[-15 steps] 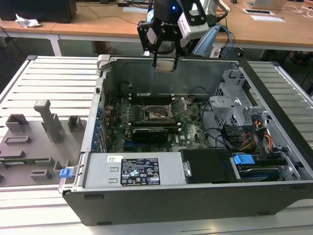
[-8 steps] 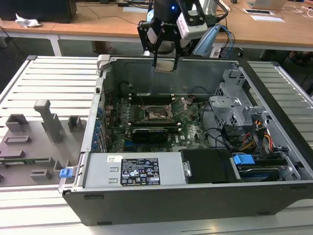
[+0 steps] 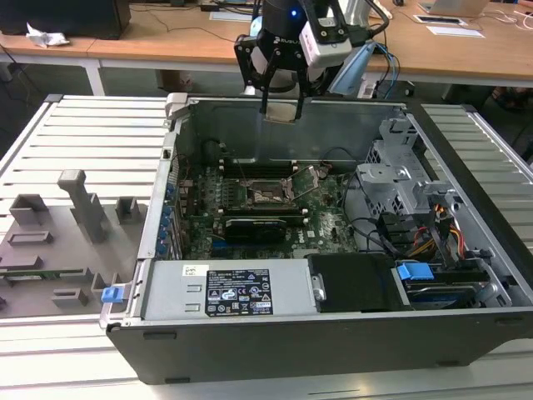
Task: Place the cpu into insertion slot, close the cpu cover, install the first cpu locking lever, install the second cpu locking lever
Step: 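Place the cpu into insertion slot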
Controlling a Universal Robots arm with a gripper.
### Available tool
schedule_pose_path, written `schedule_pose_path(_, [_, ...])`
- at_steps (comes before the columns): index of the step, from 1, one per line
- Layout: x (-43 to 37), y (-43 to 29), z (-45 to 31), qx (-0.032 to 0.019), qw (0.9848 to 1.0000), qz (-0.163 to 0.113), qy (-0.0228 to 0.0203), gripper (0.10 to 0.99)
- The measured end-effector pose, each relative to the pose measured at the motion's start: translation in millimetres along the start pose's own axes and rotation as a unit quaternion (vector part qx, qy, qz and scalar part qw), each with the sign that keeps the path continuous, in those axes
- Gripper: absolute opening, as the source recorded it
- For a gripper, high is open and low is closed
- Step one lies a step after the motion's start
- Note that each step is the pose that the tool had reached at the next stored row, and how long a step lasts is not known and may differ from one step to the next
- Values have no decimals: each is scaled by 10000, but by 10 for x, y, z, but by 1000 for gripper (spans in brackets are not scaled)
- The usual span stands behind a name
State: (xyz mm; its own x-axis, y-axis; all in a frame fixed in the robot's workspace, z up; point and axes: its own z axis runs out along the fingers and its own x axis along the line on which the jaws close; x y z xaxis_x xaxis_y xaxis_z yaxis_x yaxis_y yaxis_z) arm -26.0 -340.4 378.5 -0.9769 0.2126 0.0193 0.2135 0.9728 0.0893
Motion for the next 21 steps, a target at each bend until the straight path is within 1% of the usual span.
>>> schedule_pose_path(9, [0, 0, 0, -3, 9999, 136, -12, 529])
schedule_pose_path(17, [0, 0, 0, -6, 9995, 318, -28, 529])
schedule_pose_path(19, [0, 0, 1, -9, 9990, 443, -40, 529])
schedule_pose_path(21, [0, 0, 1, -10, 9987, 510, -46, 529])
